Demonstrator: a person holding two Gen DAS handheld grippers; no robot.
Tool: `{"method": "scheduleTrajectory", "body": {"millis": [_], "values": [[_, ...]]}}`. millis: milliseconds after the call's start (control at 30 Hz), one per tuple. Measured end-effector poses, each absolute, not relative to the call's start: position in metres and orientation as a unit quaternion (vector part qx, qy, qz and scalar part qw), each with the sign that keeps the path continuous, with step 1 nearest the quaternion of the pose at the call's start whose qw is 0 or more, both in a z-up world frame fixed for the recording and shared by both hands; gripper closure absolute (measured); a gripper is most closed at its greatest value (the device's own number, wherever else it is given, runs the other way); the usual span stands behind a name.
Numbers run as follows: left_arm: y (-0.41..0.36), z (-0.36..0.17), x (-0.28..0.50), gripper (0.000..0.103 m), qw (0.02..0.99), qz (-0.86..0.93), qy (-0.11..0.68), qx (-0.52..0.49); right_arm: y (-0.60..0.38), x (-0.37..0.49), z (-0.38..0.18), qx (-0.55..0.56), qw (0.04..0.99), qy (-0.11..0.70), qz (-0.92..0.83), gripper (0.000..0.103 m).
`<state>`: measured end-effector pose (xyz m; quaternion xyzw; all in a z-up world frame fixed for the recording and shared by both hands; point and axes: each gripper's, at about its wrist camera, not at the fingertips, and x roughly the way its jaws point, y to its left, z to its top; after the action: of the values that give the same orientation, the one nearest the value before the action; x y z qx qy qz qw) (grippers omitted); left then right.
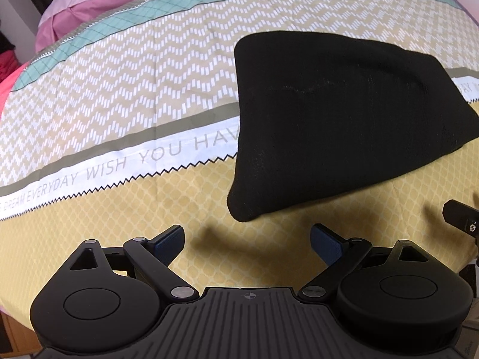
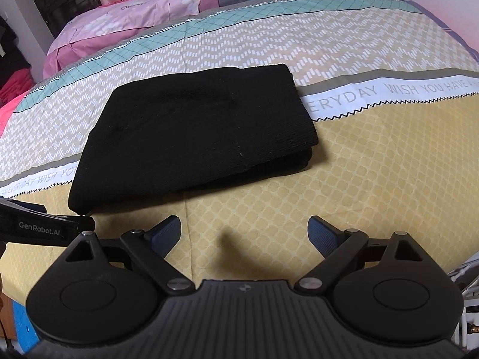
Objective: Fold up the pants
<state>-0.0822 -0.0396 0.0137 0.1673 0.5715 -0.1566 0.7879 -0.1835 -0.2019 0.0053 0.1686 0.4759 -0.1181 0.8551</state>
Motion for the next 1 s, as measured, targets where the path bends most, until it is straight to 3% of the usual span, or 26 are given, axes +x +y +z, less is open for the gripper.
{"method": "scheduleTrajectory", "body": {"millis": [1000], "values": [[-0.055, -0.006, -0.076, 0.000, 0.766, -0.172, 0.598, 0.164, -0.185, -0.164, -0.015, 0.142, 0.835, 0.522, -0.100, 0.008]]}}
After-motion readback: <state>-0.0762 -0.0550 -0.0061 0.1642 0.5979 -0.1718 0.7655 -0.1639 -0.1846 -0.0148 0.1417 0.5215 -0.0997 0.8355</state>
